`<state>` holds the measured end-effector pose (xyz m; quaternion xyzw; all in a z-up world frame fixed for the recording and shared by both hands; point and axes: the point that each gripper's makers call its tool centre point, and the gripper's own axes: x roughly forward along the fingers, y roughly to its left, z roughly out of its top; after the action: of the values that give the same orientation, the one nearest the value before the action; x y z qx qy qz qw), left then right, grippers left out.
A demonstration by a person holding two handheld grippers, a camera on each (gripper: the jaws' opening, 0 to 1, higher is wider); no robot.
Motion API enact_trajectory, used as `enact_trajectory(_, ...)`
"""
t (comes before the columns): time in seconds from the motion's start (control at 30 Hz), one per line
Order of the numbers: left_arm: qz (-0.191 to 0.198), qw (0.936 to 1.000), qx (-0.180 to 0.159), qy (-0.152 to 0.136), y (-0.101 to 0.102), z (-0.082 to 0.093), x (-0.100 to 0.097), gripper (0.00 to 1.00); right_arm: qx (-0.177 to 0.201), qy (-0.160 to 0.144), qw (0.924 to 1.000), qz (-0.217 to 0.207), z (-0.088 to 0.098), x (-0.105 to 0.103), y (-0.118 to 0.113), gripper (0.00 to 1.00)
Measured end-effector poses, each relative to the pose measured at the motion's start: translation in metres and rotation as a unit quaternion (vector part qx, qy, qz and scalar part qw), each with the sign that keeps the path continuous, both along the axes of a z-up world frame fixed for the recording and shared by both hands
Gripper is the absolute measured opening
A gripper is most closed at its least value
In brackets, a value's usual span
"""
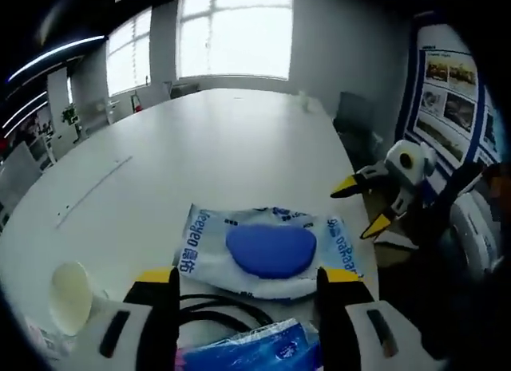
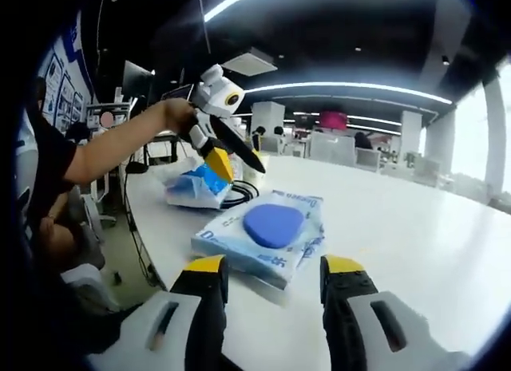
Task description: Arrange the tabletop items into an orderly group along one side of the table until the central work area is clear of visible clutter.
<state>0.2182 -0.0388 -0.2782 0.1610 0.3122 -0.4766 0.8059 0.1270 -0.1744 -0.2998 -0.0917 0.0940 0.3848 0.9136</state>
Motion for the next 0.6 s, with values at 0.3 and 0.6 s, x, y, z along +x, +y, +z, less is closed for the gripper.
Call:
enact_trajectory(0.3, 0.027, 0.9989, 0.016, 0.036, 0.002, -0.019, 0.006, 0.65, 0.020, 0.020, 0.9995, 0.011, -0.009, 0.005, -0.003, 0.29)
enact_trajectory(0.6, 0.038, 0.9973, 0.029, 0.056, 0.001, -0.028, 0.006, 0.55, 0.035, 0.043, 0.9981, 0.027, -0.018, 0.006, 0.000, 0.22)
